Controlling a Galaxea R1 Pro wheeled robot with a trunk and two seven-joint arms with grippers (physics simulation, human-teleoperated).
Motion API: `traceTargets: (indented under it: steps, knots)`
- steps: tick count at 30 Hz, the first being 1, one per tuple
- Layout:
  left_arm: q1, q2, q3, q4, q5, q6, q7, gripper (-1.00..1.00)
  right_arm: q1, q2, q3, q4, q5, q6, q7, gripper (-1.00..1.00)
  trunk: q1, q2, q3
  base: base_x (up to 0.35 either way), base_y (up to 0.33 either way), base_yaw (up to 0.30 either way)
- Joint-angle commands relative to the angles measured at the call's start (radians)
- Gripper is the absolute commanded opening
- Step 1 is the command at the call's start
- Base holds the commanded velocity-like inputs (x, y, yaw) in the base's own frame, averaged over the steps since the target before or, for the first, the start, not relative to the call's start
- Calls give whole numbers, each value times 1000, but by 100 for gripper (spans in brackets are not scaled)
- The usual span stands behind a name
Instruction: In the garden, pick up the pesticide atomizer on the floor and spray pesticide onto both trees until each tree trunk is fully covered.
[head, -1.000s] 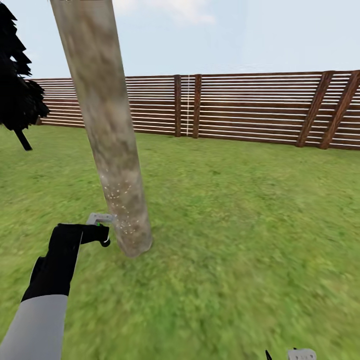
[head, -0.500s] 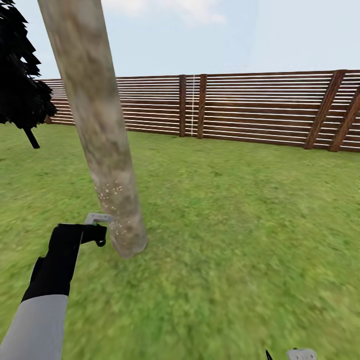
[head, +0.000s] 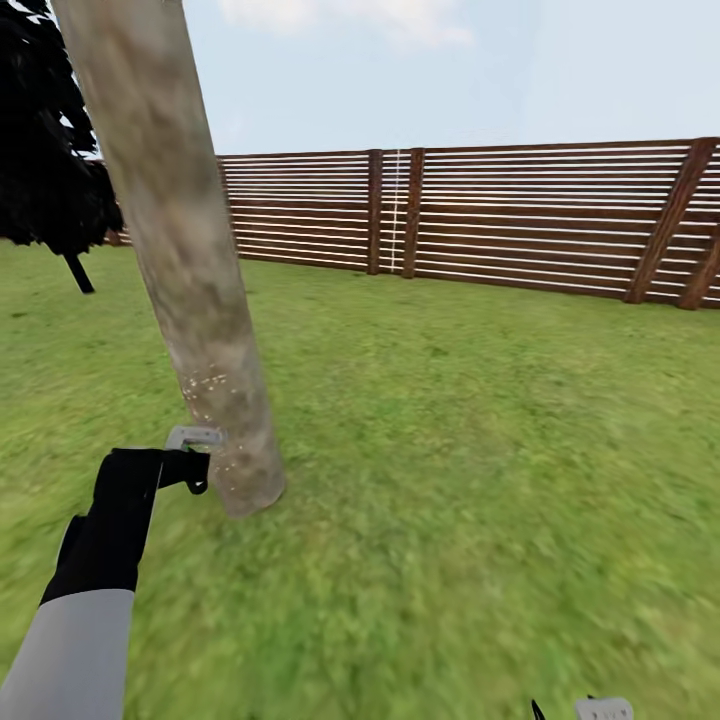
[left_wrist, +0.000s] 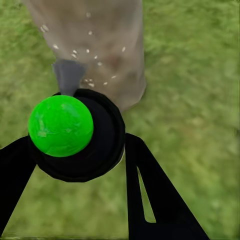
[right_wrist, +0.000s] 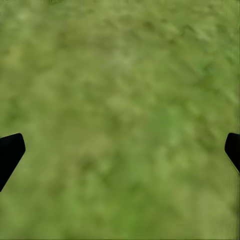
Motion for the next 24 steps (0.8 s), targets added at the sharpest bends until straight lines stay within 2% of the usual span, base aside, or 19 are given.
traceTargets:
  steps: [1,7,11,24]
  knots:
    - [0,0,1,1,0,0,0,-100,0,0,0,0,0,0,0,100,0,0,0,0,-272,274]
    - [0,2,4,64,1,0,5,-100,0,0,0,0,0,0,0,100,0,0,0,69,-272,277]
    - [1,3,15,126,4,-3,74,-100,0,0,0,0,0,0,0,100,0,0,0,135,-273,261]
    - [0,2,17,164,6,-6,92,-100,0,0,0,0,0,0,0,100,0,0,0,141,-271,35]
